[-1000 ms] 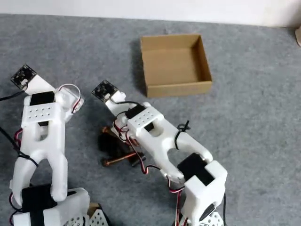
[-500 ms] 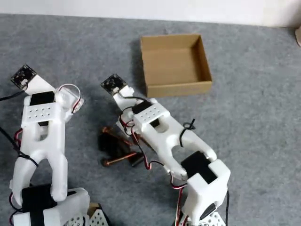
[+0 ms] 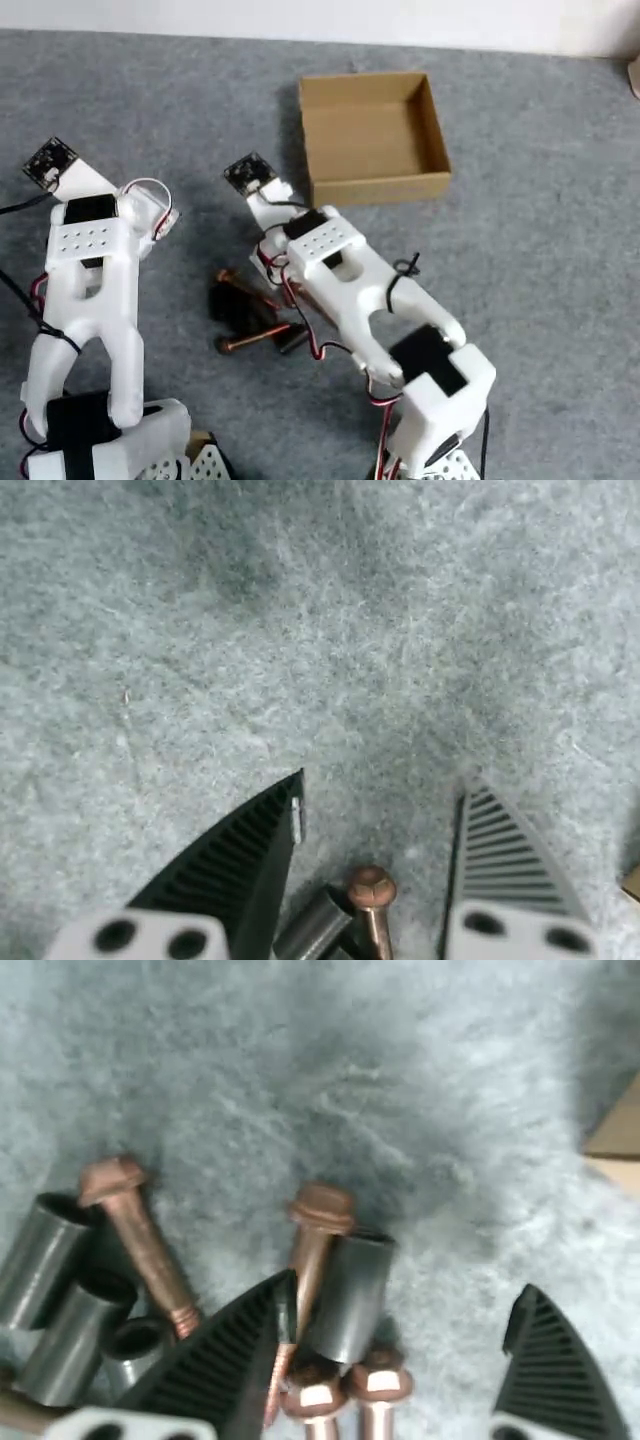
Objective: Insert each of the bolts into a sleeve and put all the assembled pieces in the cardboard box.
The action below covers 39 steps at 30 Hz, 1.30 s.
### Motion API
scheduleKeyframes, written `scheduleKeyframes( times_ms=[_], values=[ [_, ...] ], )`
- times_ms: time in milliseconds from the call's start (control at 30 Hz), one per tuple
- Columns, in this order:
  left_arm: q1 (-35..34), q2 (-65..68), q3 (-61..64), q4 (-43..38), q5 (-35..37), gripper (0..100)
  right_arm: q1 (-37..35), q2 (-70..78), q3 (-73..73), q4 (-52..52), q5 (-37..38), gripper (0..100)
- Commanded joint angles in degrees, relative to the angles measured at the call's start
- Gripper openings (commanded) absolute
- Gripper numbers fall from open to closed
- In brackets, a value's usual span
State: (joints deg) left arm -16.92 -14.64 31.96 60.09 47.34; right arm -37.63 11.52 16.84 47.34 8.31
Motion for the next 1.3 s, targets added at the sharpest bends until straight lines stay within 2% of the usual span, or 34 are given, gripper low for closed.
scheduleKeyframes(
  times_ms=[0, 367, 633, 1267],
  values=[
    [-0.57, -0.84, -3.03, 0.0, 0.18, 24, 1.63, -4.62, -1.19, 0.4, -0.62, 31.0],
    [-0.57, -0.66, -2.95, 0.0, 0.18, 24, 2.51, -4.0, 0.04, -1.27, -0.7, 31.0],
    [-0.57, -0.66, -2.95, 0.0, 0.18, 24, 0.13, 4.09, 0.92, -1.27, -0.7, 31.0],
    [-0.48, -0.66, -2.86, 0.0, 0.18, 24, -0.57, 14.29, -9.89, -0.84, -0.26, 30.9]
  ],
)
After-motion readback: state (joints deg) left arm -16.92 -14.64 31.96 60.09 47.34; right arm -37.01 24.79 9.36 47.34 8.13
